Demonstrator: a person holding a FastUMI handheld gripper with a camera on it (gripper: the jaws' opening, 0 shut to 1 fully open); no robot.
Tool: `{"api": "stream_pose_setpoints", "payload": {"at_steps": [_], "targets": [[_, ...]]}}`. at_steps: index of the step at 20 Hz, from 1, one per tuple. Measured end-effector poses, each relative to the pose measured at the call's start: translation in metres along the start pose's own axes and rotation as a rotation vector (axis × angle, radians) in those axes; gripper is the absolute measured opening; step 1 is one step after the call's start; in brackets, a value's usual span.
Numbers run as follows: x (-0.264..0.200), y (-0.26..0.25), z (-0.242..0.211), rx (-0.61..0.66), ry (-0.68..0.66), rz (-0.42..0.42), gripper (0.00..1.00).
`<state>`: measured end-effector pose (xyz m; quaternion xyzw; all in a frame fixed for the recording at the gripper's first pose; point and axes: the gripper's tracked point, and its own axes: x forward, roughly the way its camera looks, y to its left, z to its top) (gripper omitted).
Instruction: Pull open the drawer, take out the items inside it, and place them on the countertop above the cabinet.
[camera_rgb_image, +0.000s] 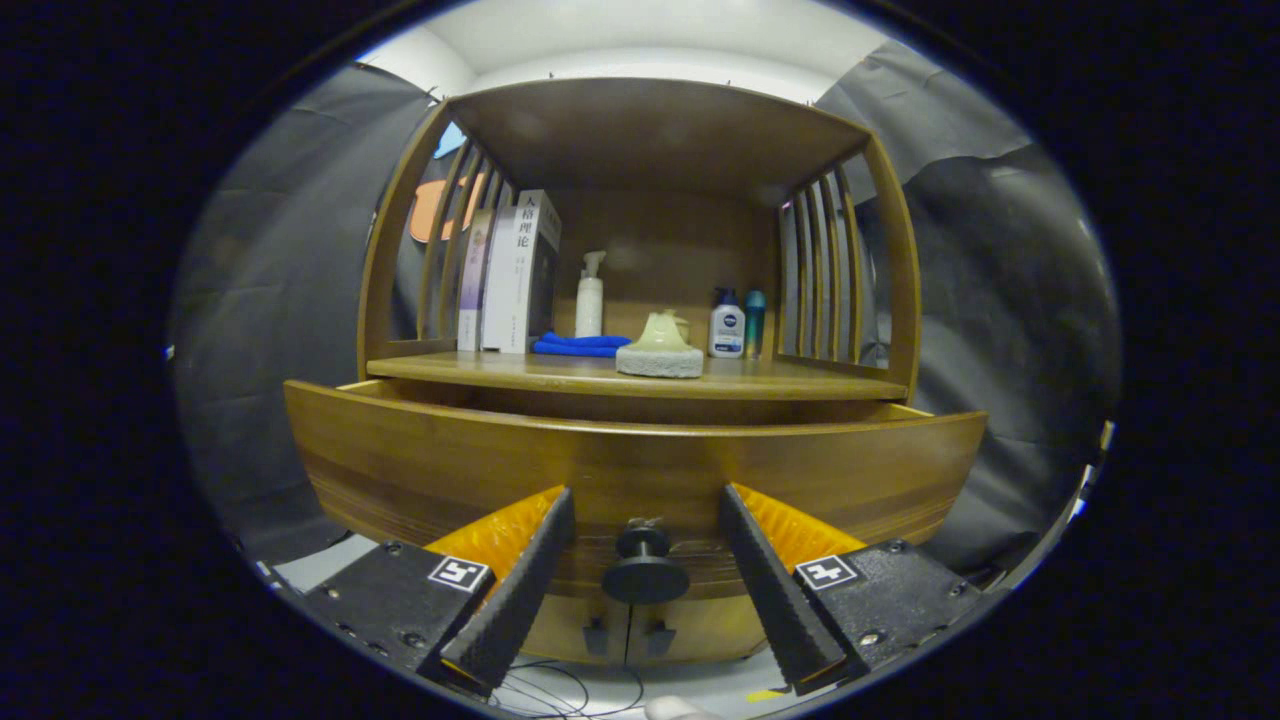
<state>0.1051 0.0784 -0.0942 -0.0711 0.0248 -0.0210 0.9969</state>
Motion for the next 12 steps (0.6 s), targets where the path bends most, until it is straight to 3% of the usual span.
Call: {"api": "stream_pose_setpoints", "payload": {"at_steps": [12], "targets": [[0.061, 0.002, 0.010, 0.001, -0.010, 0.002, 0.97]]}}
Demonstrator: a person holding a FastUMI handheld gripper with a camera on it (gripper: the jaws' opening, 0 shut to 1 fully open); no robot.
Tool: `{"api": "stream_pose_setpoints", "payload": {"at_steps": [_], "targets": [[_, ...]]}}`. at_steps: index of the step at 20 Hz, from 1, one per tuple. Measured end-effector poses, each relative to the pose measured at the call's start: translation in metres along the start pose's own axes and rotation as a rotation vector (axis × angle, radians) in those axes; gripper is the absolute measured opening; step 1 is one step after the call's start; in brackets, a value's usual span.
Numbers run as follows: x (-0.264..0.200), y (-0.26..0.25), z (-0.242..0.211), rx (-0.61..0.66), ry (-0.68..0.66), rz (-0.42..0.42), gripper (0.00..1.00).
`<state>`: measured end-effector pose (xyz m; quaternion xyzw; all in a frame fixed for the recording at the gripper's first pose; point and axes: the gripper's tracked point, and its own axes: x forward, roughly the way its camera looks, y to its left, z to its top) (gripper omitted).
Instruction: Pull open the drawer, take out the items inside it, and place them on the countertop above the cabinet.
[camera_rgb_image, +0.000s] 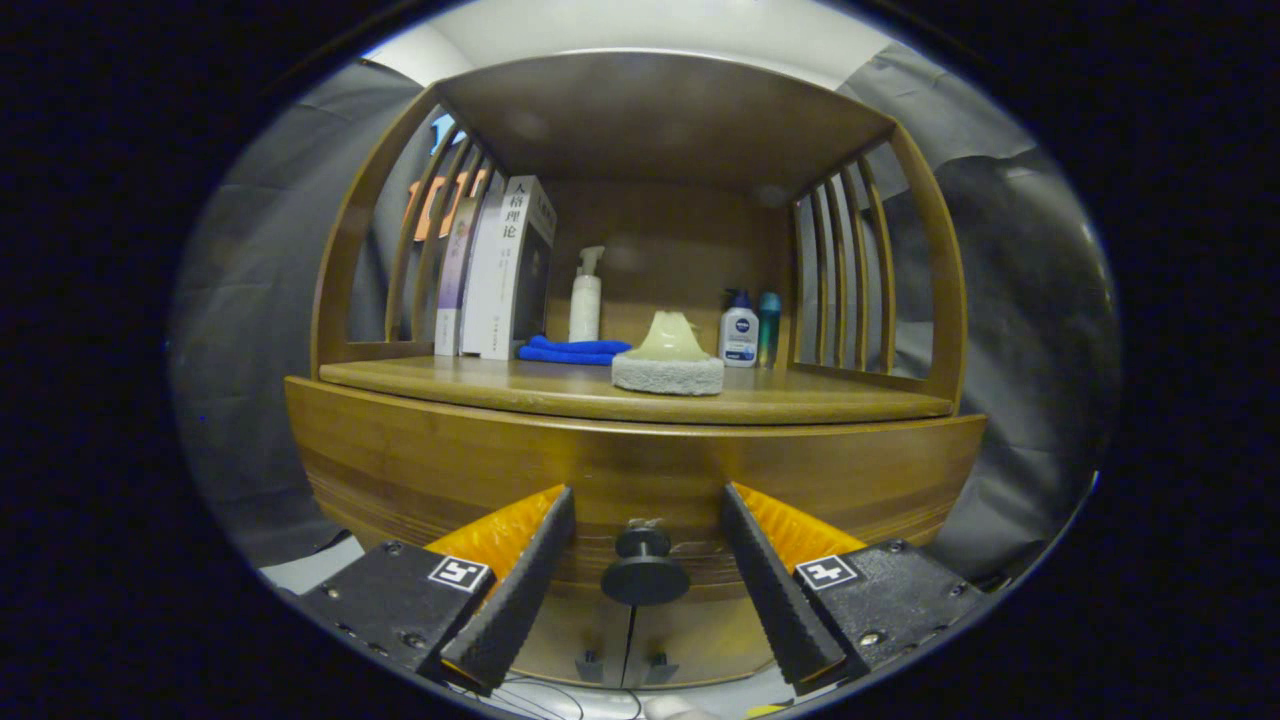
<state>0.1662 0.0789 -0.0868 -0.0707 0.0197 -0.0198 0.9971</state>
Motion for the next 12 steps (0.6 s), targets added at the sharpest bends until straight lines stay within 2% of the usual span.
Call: {"api": "stream_pose_setpoints", "payload": {"at_steps": [5, 9, 12], "targets": [[0.020, 0.003, -0.001, 0.002, 0.026, 0.000, 0.97], [0.018, 0.000, 0.002, 0.016, 0.026, 0.012, 0.96], [0.014, -0.001, -0.006, 0.001, 0.076, 0.033, 0.98]]}}
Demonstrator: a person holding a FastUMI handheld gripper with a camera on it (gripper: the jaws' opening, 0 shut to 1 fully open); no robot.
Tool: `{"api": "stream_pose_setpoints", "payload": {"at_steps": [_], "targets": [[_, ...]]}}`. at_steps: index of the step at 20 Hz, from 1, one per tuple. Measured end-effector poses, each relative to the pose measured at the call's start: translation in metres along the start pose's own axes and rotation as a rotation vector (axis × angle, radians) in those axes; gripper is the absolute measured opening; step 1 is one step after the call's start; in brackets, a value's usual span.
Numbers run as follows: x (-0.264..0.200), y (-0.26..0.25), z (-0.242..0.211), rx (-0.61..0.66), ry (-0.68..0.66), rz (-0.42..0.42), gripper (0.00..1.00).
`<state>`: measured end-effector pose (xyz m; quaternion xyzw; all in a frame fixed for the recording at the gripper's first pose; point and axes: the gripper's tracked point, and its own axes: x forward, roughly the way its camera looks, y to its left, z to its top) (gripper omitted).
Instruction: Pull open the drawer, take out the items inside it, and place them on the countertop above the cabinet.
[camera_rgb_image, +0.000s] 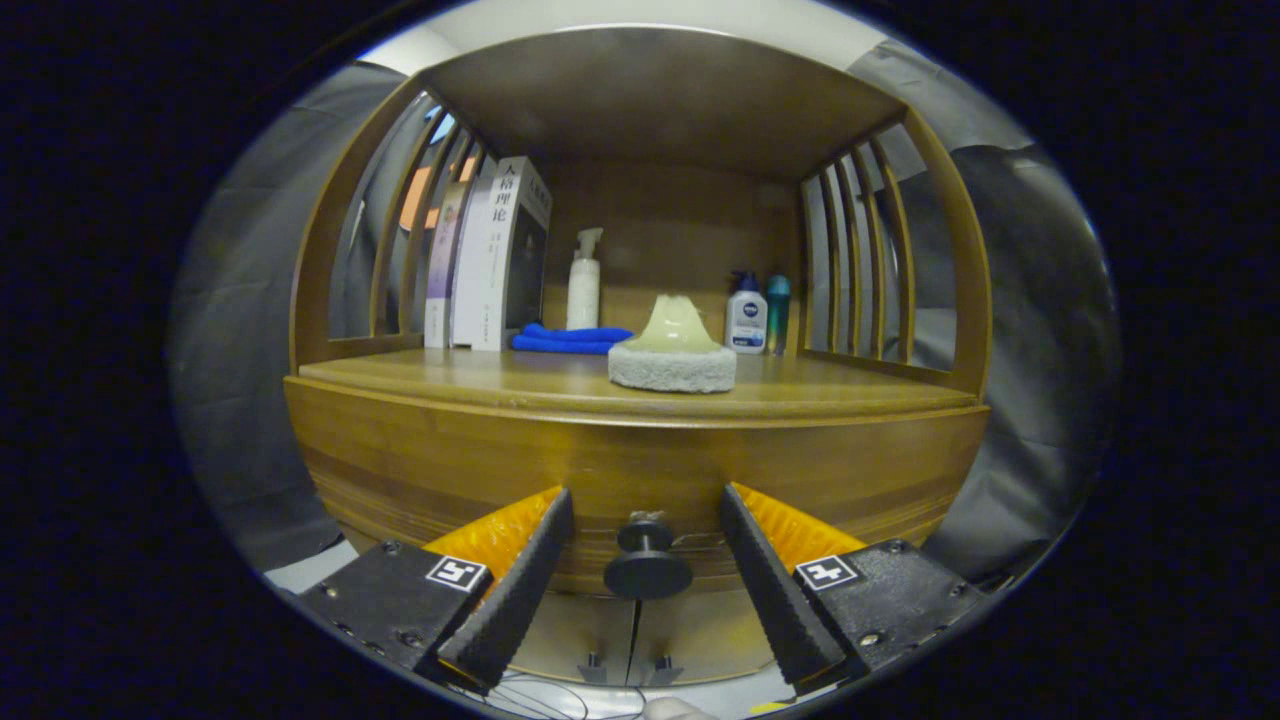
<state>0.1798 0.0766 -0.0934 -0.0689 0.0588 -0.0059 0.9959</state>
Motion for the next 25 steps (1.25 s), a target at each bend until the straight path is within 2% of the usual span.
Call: {"api": "stream_pose_setpoints", "payload": {"at_steps": [3, 7, 11, 13, 18, 25], "targets": [[-0.028, -0.009, 0.012, 0.004, -0.032, 0.001, 0.98], [-0.093, -0.017, 0.039, 0.009, -0.099, 0.007, 0.98], [-0.154, -0.042, 0.066, 0.046, -0.172, -0.024, 0.97], [-0.174, -0.056, 0.064, 0.056, -0.177, -0.049, 0.97], [-0.194, -0.070, 0.054, 0.135, -0.163, -0.054, 0.97], [-0.197, -0.069, 0.055, 0.107, -0.164, -0.042, 0.98]]}}
